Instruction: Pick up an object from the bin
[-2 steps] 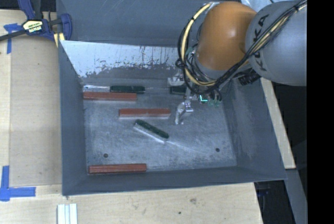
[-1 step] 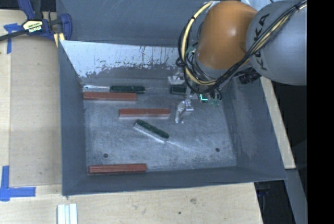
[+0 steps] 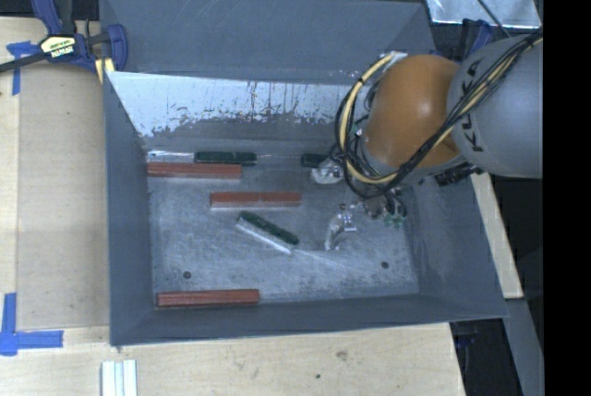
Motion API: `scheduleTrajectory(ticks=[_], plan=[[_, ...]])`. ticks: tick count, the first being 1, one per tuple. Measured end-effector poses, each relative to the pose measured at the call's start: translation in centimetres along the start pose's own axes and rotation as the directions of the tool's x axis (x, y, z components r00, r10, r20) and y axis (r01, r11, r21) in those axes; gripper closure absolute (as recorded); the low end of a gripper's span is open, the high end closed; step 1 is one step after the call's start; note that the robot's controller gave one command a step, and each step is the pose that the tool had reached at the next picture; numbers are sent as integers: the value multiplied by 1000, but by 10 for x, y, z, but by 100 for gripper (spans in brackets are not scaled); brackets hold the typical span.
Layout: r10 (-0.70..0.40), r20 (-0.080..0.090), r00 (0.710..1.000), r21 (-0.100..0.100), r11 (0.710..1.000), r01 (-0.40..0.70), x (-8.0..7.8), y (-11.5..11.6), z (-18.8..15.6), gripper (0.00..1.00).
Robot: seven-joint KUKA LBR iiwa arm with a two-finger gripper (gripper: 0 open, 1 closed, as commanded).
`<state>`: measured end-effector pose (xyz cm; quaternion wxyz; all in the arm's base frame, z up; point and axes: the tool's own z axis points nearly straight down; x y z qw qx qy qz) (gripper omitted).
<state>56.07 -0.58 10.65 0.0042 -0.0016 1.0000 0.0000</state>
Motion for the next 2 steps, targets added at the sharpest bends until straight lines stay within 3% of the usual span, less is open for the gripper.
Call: scheduleTrajectory(ticks=[1,2], plan=[[94,18,995,-2,996,-94,-28,59,28,100],[94,18,995,-2,996,-94,-28,59,28,100]])
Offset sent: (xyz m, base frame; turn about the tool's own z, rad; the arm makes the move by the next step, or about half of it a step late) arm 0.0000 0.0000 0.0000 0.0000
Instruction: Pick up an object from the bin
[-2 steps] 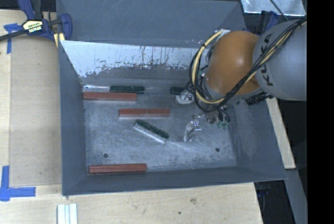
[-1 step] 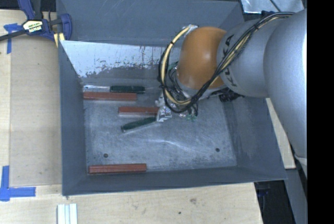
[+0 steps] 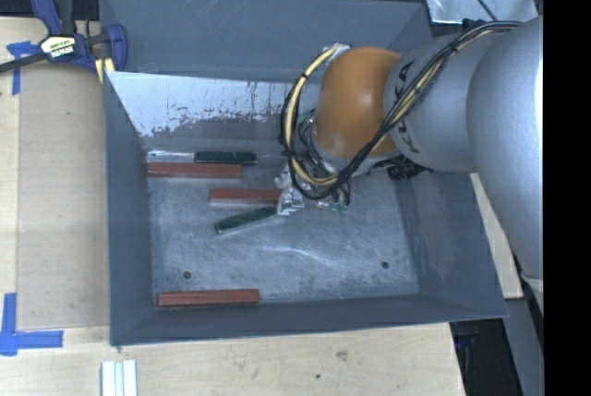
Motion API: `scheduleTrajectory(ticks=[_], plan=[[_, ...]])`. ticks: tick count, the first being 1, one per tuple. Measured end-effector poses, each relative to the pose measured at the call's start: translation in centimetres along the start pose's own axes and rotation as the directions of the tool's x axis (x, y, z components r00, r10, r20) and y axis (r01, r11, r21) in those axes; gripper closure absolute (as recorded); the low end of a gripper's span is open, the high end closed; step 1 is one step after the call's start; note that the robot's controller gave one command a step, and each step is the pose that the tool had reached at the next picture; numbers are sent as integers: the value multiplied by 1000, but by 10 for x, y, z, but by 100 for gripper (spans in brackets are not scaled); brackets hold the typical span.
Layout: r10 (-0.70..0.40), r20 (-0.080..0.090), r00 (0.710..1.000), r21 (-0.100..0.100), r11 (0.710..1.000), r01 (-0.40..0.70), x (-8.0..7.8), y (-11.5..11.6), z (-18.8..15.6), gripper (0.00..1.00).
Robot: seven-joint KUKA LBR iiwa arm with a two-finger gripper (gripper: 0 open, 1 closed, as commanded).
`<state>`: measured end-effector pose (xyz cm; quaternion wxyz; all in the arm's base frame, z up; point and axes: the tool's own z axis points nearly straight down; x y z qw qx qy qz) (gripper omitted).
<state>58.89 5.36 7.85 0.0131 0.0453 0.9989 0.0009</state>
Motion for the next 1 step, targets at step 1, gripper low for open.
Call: scheduleTrajectory(ticks=[1], plan=[[94,-23,995,5,996,-94,7,-5,-126,100]])
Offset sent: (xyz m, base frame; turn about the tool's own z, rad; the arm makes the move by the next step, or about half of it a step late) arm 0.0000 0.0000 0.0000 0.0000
